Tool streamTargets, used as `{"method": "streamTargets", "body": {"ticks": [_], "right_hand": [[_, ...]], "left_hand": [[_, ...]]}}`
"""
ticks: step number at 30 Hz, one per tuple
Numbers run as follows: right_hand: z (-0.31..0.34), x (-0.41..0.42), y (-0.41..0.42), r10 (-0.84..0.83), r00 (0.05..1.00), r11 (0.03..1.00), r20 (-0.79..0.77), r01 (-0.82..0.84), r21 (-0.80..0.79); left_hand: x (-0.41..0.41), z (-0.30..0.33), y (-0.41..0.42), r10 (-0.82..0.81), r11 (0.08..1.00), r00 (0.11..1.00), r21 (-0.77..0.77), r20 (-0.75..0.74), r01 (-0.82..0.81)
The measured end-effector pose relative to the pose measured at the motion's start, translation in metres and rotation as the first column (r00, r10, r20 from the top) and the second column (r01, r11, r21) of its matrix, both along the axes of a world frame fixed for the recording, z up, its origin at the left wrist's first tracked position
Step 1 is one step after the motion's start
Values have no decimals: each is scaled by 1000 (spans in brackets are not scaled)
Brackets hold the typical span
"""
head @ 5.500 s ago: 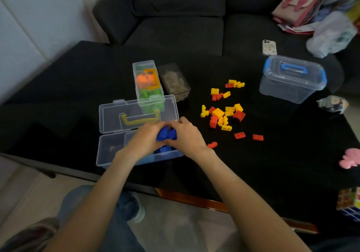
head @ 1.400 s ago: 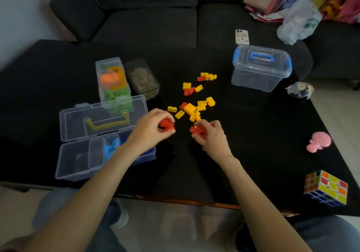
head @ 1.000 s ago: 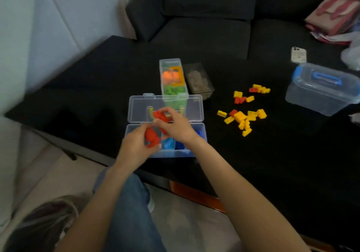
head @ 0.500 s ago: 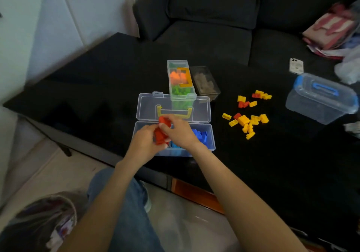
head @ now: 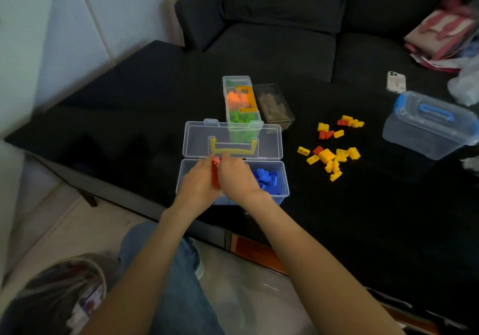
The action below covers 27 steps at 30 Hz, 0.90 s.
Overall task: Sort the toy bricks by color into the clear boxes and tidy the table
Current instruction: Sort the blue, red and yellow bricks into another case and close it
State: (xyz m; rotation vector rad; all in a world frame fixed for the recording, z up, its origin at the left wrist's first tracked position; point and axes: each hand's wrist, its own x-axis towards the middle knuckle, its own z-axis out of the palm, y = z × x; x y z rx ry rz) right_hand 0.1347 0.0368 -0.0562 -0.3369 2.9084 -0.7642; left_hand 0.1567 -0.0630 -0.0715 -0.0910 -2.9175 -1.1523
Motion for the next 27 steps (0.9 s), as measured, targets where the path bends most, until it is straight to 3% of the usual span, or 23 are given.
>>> {"method": "streamTargets", "body": {"ticks": [10,14,16,21,24,27], "right_hand": [[4,-3,8,-27,997,995,77,35,-95],[4,-1,14,-37,998,990,47,44,-137],[5,0,19,-47,999,990,26,50,-135],[5,-7,23,-44,997,992,65,51,-118],[10,-12,19,25,996,992,89,-14,-124],[13,-14,18,-3,997,983,81,18,-185]], "left_hand": [[2,-7,-7,32,999,999,-27,-20,-32],[-1,-8,-10,9,1000,1000,9,-25,-9],[-4,-10,-12,-34,999,999,-43,-36,33],[-11,-11,-18,-110,992,991,-48,73,114],[-11,-10,-20,-97,995,995,38,-6,97],[-8,-12,-22,-96,995,993,-32,-64,94]]}}
